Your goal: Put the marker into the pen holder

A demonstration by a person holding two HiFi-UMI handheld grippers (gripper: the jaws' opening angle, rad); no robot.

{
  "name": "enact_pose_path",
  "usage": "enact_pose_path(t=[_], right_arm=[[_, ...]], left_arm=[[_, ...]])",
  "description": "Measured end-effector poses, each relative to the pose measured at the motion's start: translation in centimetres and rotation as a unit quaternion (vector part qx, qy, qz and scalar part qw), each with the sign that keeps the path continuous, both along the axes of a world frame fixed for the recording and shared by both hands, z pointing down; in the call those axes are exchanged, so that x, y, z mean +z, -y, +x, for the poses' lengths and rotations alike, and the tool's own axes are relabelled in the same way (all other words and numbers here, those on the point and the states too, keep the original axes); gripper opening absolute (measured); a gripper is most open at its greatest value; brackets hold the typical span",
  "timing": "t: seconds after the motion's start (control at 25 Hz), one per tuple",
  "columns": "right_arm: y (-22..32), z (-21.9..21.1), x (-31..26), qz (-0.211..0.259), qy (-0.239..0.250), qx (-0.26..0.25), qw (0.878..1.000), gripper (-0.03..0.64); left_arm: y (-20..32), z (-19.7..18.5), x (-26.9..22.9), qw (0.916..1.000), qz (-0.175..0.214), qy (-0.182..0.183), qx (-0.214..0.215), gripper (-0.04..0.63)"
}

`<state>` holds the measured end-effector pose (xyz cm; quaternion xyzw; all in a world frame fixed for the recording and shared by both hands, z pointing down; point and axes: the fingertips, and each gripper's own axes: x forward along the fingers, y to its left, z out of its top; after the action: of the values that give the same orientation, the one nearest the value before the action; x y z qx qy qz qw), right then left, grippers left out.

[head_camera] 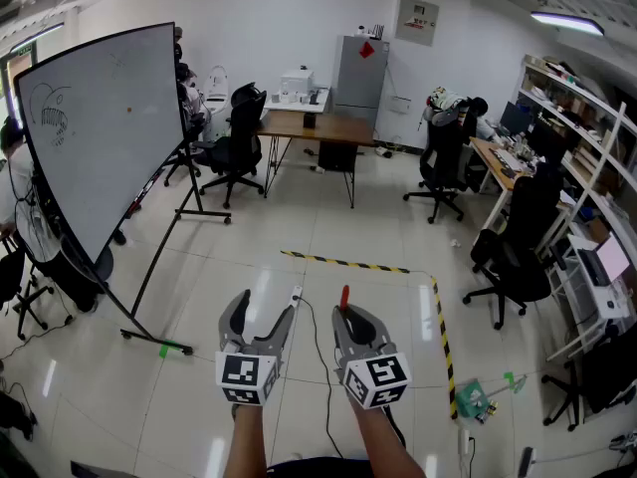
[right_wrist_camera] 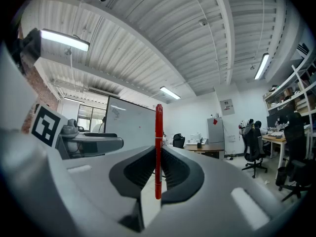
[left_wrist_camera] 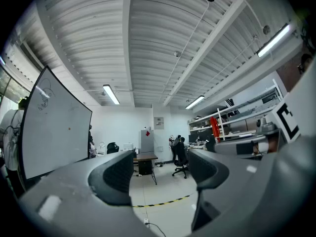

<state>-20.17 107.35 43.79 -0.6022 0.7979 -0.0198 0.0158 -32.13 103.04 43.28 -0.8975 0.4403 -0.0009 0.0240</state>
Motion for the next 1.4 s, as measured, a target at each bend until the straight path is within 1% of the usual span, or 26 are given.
enact_pose_path(t=[0.08,0.2,0.32,0.4,0.48,0.56,0.64,0.8,0.88,0.96,1.04,1.12,1.2,1.24,1.4], right_arm=[[0.6,0.1,-0.1,0.003,0.000,0.001,1.000,0.035],[1.8,0.6,0.0,0.007,0.005,0.010,1.000,0.035],[4.0,2.6,0.2,0.011,0.002,0.016,1.000,0.035],[6.0,4.6,-0.2,0.020,0.005,0.014,1.000,0.035],[8.1,6.9,-0.7,0.032,0.009,0.009,0.999,0.035],[10.6,8.9,-1.5,0.044,0.013,-0.002,0.999,0.035],[13.3,10.7,-2.4,0.051,0.016,-0.018,0.998,0.035],[18.3,14.9,-3.7,0.060,0.018,-0.043,0.997,0.035],[20.4,17.1,-4.1,0.058,0.033,-0.051,0.996,0.035],[22.2,19.0,-4.1,0.050,0.053,-0.058,0.996,0.035],[23.9,19.7,-3.6,0.041,0.063,-0.066,0.995,0.035],[25.9,19.6,-2.8,0.032,0.065,-0.075,0.995,0.035],[28.0,19.2,-2.0,0.023,0.065,-0.083,0.994,0.035],[29.2,19.0,-1.7,0.019,0.064,-0.087,0.994,0.035],[35.1,17.9,-1.6,0.018,0.059,-0.089,0.994,0.035]], left_arm=[[1.6,0.2,0.4,1.0000,-0.004,-0.001,-0.002,0.346],[3.9,1.2,1.1,0.9999,-0.010,0.005,0.006,0.341],[6.1,3.1,1.6,0.9999,-0.006,0.008,0.011,0.341],[7.9,4.9,1.2,0.9999,0.003,0.012,0.010,0.341],[9.9,6.7,0.8,0.9997,0.015,0.019,-0.004,0.341],[12.3,8.2,0.0,0.9985,0.030,0.031,-0.033,0.341],[14.7,9.8,-0.9,0.9974,0.037,0.036,-0.050,0.341],[18.8,14.3,-2.0,0.9966,0.041,0.031,-0.064,0.341],[20.3,16.5,-2.4,0.9958,0.045,0.036,-0.071,0.341],[21.3,18.2,-2.3,0.9959,0.040,0.037,-0.072,0.341],[22.4,18.8,-1.9,0.9956,0.033,0.042,-0.077,0.341],[24.1,18.5,-1.6,0.9944,0.029,0.047,-0.090,0.340],[26.1,17.9,-1.5,0.9932,0.027,0.043,-0.105,0.300],[27.1,17.6,-1.5,0.9928,0.026,0.041,-0.110,0.299],[32.9,16.6,-1.5,0.9926,0.024,0.046,-0.110,0.297]])
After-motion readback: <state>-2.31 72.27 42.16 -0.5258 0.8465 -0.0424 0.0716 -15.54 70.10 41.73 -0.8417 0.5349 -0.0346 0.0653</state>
